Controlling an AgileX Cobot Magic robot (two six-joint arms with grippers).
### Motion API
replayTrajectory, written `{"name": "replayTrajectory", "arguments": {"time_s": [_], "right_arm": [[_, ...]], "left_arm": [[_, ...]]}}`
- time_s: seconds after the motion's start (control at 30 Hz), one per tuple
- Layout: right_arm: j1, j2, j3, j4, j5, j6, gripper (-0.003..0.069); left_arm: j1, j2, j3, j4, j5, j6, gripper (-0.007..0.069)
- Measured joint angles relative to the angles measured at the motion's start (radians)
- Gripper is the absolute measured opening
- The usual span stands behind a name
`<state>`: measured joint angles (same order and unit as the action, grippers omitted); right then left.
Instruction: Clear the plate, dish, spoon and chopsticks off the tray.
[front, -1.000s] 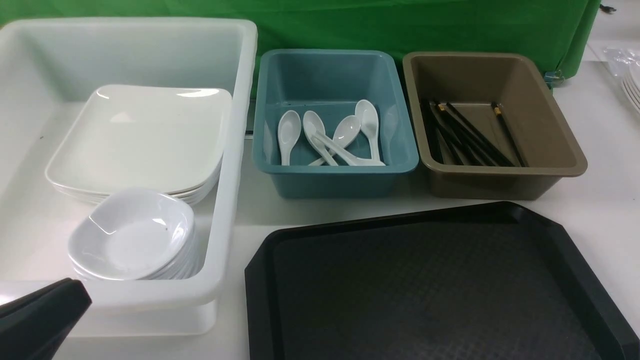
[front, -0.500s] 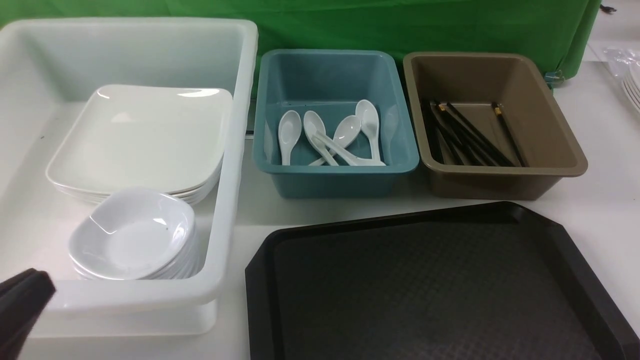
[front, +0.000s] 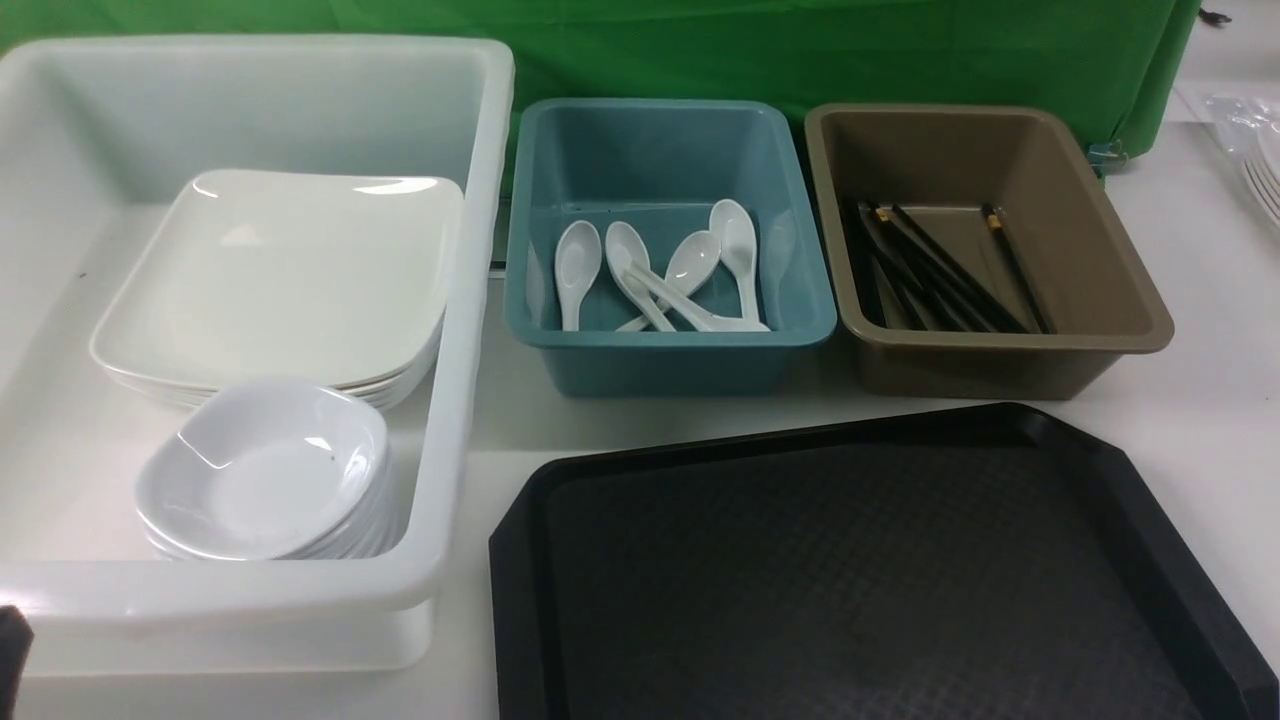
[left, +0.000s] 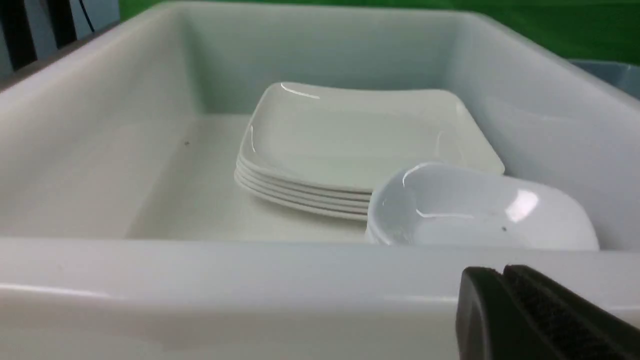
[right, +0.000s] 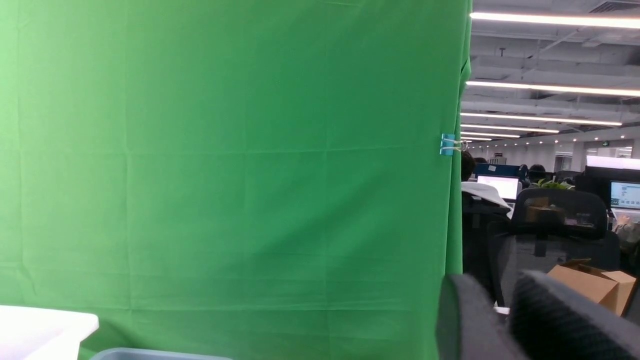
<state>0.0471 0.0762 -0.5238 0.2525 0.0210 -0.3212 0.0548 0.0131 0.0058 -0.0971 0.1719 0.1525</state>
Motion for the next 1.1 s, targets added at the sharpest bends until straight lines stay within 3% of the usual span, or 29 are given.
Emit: {"name": "replayTrajectory", "arguments": {"time_s": [0.93, 1.07, 1.1], "right_arm": [[0.000, 0.000, 0.001, -0.006, 0.009, -0.030, 0.0235], [0.000, 0.001, 0.047, -0.152, 0.055, 0.019, 0.0238], [0.000, 0.001, 0.075, -0.215, 0.069, 0.078, 0.0238]], "left_arm": [[-0.004, 0.000, 0.001, 0.037, 0.054, 0.000, 0.0012], [-0.004, 0.000, 0.001, 0.037, 0.054, 0.000, 0.0012], [-0.004, 0.000, 0.001, 0.037, 0.054, 0.000, 0.0012]]}}
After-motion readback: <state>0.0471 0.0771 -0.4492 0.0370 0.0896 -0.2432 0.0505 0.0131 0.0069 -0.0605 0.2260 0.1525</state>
